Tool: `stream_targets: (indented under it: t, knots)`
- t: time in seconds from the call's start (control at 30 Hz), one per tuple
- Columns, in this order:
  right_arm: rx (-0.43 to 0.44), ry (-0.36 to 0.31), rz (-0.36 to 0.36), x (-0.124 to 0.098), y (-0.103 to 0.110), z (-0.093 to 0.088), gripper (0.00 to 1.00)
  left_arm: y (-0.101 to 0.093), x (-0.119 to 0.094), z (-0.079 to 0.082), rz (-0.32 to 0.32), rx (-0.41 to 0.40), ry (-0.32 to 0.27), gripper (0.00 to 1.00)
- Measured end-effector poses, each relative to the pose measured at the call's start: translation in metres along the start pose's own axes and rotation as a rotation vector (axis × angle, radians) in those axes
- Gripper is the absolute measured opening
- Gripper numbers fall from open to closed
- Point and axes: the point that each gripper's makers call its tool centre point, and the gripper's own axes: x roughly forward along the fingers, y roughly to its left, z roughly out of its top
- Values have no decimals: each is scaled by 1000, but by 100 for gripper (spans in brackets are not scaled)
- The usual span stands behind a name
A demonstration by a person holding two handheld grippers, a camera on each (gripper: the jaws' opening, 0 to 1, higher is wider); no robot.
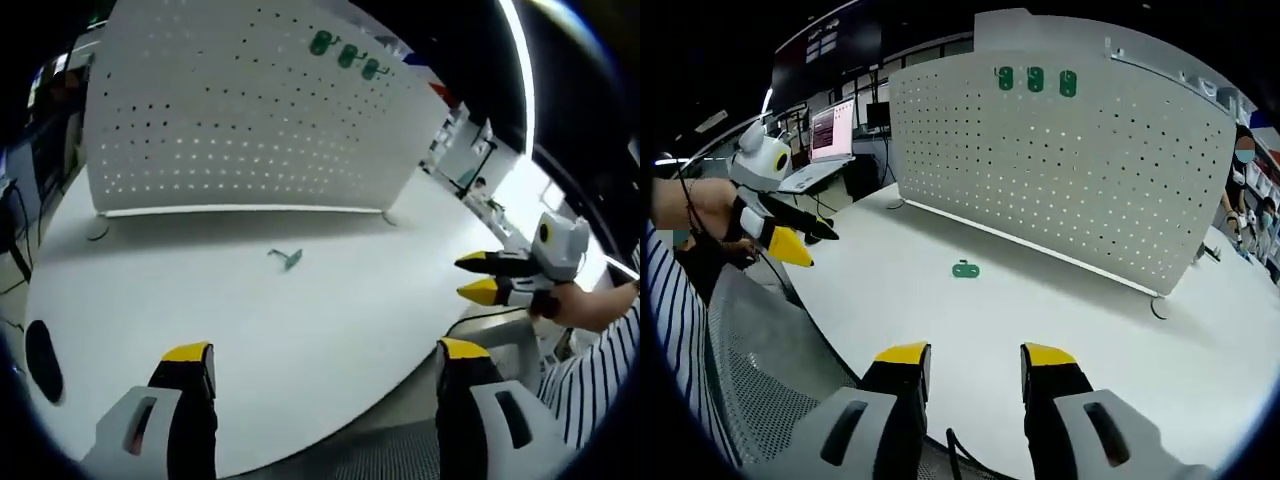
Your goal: Insert the hook assembly into the mounting plate slot until the hook locks in place.
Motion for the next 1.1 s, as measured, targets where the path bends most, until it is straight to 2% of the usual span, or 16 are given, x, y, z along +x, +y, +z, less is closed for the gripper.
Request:
stream_targets:
  t: [0.37,0.47,0.57,0.63,0.83,0.9,1.0,1.1]
  knots:
    - [-17,7,11,10,-3,3,32,13,45,18,-48,75,31,86]
    - [-18,12,14,13,-4,3,32,16,59,23,-60,74,27,83]
    - [-53,22,12,15,-7,2,32,15,72,29,-82,51,4,77]
    - [-57,22,10,16,-10,3,31,15,79,30,-76,37,-3,77]
    - [-38,33,8,18,-14,0,31,14,100,23,-83,53,30,74]
    - [-39,40,9,20,-13,-4,31,14,107,28,-100,60,-11,72]
    - [-37,58,14,22,-12,-10,31,17,119,25,-112,18,-7,69]
    - [-33,69,15,23,-12,-14,31,16,130,19,-117,56,34,67]
